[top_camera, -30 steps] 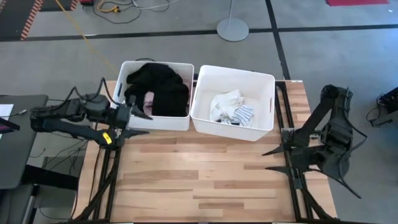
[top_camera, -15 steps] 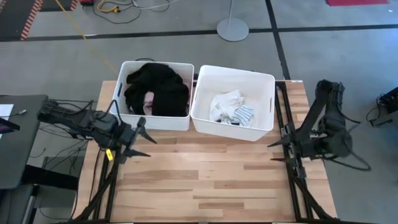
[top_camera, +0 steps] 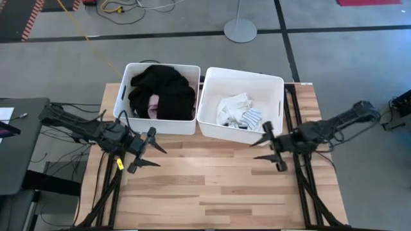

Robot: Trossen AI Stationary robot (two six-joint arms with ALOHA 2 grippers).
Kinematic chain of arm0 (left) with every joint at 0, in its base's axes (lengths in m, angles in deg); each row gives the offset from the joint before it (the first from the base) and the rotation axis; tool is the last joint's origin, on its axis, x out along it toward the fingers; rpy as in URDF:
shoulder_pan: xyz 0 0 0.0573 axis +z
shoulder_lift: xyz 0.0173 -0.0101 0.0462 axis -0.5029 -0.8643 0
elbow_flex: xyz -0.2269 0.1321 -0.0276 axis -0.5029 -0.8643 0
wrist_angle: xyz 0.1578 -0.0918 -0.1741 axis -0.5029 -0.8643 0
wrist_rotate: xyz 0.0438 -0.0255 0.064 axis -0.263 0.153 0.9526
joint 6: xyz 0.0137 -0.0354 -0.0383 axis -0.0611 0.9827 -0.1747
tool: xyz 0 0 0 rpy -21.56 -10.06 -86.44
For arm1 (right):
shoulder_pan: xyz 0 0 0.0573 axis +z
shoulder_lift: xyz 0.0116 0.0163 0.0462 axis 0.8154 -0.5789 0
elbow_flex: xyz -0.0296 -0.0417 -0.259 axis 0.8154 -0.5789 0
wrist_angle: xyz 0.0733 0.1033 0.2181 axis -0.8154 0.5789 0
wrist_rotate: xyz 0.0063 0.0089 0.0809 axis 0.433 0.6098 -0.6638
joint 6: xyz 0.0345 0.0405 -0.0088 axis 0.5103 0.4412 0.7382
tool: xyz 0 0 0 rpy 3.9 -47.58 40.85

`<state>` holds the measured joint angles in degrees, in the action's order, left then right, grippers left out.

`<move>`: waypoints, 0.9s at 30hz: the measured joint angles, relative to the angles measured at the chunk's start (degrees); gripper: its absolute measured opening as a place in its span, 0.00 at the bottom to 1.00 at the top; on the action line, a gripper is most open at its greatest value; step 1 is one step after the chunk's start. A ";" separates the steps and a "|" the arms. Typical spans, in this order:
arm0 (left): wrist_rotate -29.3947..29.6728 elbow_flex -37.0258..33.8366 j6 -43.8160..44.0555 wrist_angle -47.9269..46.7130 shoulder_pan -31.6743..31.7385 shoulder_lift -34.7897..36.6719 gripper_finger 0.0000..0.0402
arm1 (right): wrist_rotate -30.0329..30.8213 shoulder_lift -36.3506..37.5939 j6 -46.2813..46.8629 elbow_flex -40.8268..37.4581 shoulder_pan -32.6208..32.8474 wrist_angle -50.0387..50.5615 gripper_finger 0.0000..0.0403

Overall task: Sort clothes
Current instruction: Return to Home Position

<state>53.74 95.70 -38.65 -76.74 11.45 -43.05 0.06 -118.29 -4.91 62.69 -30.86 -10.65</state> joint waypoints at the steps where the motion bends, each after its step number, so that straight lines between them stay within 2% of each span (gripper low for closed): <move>1: -0.03 -1.28 0.10 1.88 0.00 -0.15 0.60 | -4.19 -0.68 1.26 -0.39 -3.06 -0.71 0.54; 6: -0.86 -7.04 0.69 9.11 0.00 -0.13 0.60 | -16.76 -4.96 3.69 -1.22 -12.83 -3.96 0.54; 16: -4.37 -15.09 -1.60 22.32 0.04 -0.16 0.60 | -26.87 -15.73 4.86 -1.22 -18.72 -8.81 0.53; 20: -4.42 -17.05 -0.58 23.46 0.04 -0.16 0.60 | -27.56 -16.69 4.76 -1.22 -19.04 -4.87 0.48; 27: -4.33 -20.19 0.77 26.85 0.07 -0.69 0.60 | -27.61 -11.12 4.03 -1.20 -18.63 1.42 0.37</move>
<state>49.41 75.51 -37.88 -49.89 11.52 -43.74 -27.55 -129.41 -0.88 61.49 -49.49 -9.22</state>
